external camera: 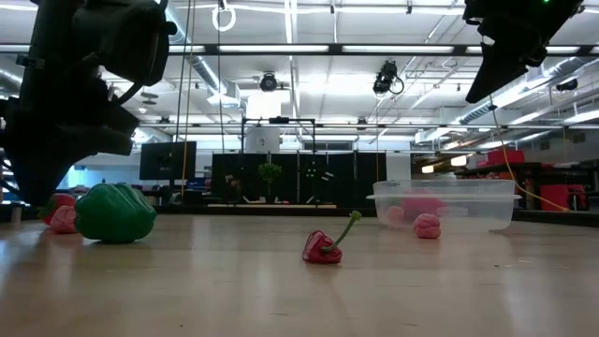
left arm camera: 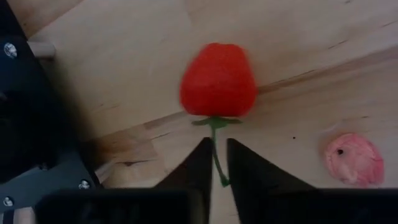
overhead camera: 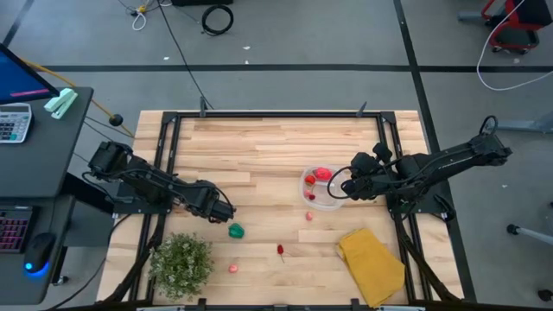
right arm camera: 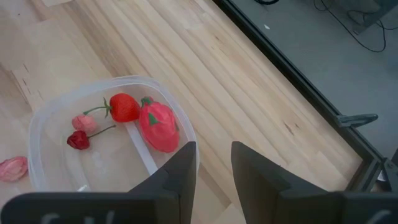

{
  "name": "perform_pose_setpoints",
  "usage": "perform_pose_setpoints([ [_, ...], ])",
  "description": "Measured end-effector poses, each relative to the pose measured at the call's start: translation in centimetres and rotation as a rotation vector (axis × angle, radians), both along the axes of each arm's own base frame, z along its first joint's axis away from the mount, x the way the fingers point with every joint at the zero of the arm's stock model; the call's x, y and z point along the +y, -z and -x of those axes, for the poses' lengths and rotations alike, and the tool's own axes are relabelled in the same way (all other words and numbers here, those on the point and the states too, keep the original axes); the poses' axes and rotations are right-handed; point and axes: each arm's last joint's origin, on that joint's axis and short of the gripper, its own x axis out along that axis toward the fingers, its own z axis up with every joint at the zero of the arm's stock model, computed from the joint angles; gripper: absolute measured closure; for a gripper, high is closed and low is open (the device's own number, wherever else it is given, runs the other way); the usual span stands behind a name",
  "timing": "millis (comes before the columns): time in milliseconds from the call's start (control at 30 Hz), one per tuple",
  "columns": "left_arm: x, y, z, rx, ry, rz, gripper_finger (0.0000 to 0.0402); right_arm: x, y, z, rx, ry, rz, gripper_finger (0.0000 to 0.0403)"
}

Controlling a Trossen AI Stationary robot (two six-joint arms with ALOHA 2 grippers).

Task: Pick and placing Produce into tupperware
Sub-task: Put the red strawberry into the transparent container

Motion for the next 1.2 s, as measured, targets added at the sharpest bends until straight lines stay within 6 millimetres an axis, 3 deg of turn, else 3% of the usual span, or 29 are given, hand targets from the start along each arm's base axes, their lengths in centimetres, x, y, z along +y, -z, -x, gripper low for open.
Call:
perform_pose_setpoints([
  [100, 0.0, 0.0, 0.0, -0.006, 0.005, -0.017, 0.0392, 0.0, 0.0, 0.0, 0.000, 0.000, 0.000, 0.0293],
  [267, 0.3, 0.0, -0.2, -0.038, 0.026, -0.095, 0.0394, 0.0, 0.0, 0.0, 0.000, 0.000, 0.000, 0.0293],
  [400, 0.2, -1.1, -1.4, -0.131, 0.054, -0.164, 0.0396, 0.0, 0.0, 0.0, 0.000, 0.000, 0.000, 0.0293],
  [667, -0.4, -6.6, -8.1, -0.643, 0.249, -0.402, 0.0398, -0.1, -0.1, -0.1, -0.021, 0.015, 0.033, 0.0293],
  [900, 1.1, -10.3, -13.6, -1.054, 0.465, -0.602, 0.0399, -0.1, -0.2, -0.2, -0.007, -0.012, 0.078, 0.0293],
  [1000, 2.2, -10.0, -15.3, -1.108, 0.494, -0.647, 0.0399, -0.2, -0.4, 0.0, -0.018, -0.009, 0.092, 0.0293],
  [1200, 3.8, -6.4, -19.7, -1.046, 0.542, -0.562, 0.0400, -0.6, -1.8, 0.7, -0.114, 0.048, 0.156, 0.0293],
])
